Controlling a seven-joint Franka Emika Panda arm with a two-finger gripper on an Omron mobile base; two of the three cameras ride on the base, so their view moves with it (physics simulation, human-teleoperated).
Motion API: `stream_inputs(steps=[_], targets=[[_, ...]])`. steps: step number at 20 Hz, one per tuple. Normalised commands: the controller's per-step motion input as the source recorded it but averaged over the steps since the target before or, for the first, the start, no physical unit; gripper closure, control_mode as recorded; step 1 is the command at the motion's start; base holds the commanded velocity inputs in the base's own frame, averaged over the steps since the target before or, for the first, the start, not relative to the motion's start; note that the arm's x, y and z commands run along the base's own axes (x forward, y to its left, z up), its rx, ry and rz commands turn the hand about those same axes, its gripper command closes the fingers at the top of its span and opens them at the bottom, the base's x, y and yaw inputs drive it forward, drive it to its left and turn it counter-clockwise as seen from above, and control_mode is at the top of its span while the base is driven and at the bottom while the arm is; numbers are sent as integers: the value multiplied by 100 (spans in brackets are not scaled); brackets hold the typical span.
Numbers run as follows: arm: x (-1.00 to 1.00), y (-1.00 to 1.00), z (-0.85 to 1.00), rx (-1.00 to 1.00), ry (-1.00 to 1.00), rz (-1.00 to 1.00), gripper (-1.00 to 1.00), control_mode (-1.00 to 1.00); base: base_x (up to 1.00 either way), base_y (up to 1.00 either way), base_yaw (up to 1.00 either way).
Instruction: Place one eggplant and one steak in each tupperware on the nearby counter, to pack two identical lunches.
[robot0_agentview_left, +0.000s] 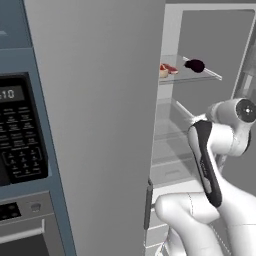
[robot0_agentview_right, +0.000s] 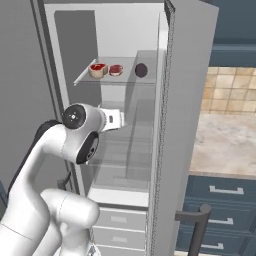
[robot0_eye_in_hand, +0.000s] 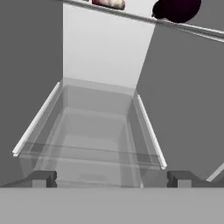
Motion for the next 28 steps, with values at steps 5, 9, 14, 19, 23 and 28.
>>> stream_inputs(steps=[5,9,14,19,23,28], targets=[[9,0,100,-1,-1,0,-100,-100,0,0,0],[12,19,100,8,1,0,-100,-100,0,0,0],[14,3,89,30,14,6,-100,-100,0,0,0],[-5,13,21,5,-22,1,-100,-100,0,0,0],[40,37,-48,0,-8,0,-100,-100,0,0,0],[42,41,-30,14,3,0,-100,-100,0,0,0]])
